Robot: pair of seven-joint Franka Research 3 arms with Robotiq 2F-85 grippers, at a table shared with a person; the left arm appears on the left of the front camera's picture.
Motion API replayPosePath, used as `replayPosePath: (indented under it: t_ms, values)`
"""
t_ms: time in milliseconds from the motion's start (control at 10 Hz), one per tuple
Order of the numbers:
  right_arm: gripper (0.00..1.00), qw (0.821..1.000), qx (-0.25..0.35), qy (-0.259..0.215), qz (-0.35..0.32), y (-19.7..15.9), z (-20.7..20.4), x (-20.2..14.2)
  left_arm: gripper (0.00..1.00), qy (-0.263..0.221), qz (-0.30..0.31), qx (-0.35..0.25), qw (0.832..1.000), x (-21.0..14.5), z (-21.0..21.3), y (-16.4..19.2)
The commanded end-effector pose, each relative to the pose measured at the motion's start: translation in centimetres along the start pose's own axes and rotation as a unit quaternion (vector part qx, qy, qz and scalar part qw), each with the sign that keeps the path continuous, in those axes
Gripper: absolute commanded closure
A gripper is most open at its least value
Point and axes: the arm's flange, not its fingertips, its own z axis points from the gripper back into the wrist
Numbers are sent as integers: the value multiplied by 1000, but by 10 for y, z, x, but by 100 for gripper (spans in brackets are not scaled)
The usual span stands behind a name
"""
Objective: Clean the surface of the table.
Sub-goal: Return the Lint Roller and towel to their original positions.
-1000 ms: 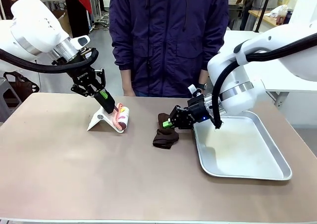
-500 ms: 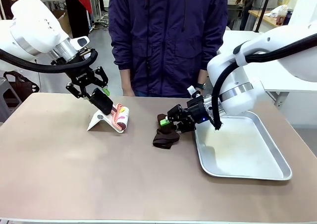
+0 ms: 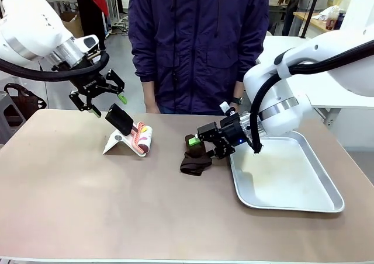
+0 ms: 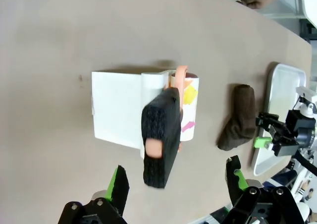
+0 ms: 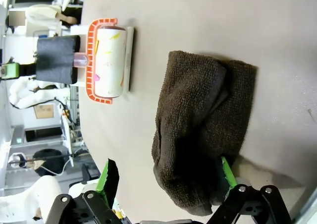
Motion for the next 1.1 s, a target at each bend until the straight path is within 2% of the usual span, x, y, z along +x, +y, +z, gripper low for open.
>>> replayPosePath:
  t_ms: [0,200,500,900,1000]
  values:
    - [0,1000,-15,-1,-3,11,13,-1,0,-5,-19,-32,999,-31,22,16]
    - [0,1000,-6,-10,-7,18,37,-8,0,-1,-45,-72,996,-64,47,36]
    - [0,999,17,-35,-25,16,83,-27,0,8,-104,-159,982,-120,77,78]
    - [0,989,140,-44,-33,-2,153,-81,0,4,-146,-273,951,-170,93,143]
    - [0,981,183,-43,-45,-7,172,-97,0,-21,-140,-306,941,-176,98,164]
